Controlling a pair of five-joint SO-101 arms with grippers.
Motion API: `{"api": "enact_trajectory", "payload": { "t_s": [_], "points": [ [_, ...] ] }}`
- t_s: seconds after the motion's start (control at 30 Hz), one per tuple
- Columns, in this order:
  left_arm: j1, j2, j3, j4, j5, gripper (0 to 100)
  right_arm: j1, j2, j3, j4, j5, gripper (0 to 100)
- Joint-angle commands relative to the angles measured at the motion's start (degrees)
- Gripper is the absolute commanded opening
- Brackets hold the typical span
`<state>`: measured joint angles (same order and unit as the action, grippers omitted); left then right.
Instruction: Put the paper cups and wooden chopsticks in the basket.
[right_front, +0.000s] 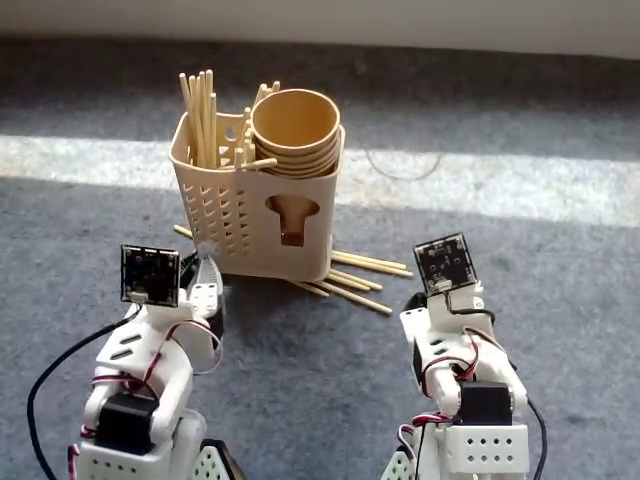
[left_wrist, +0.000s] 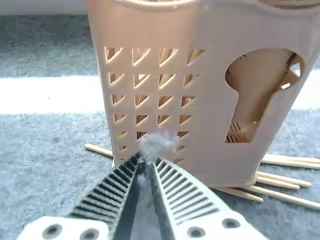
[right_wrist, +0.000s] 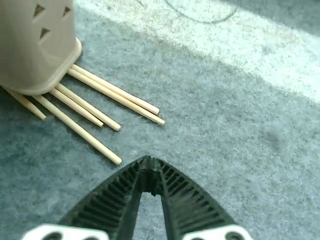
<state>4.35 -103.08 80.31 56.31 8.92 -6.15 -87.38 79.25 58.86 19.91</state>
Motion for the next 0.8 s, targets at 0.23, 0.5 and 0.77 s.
{"api": "enact_trajectory", "payload": {
  "t_s": [0.23,0.5,0.77],
  "points": [
    [-5.58,1.80,-14.99,-5.71,-0.18,1,-2.24,-0.57,-1.89,0.13,-3.25,1.3],
    [-5.67,25.80,-36.97,-2.81,-0.26,1,-2.15,-0.57,1.98,-2.07,-7.30,1.3],
    [-8.13,56.48,-70.37,13.89,-0.18,12,-1.98,-0.57,5.05,-4.62,-7.74,1.3]
  ]
}}
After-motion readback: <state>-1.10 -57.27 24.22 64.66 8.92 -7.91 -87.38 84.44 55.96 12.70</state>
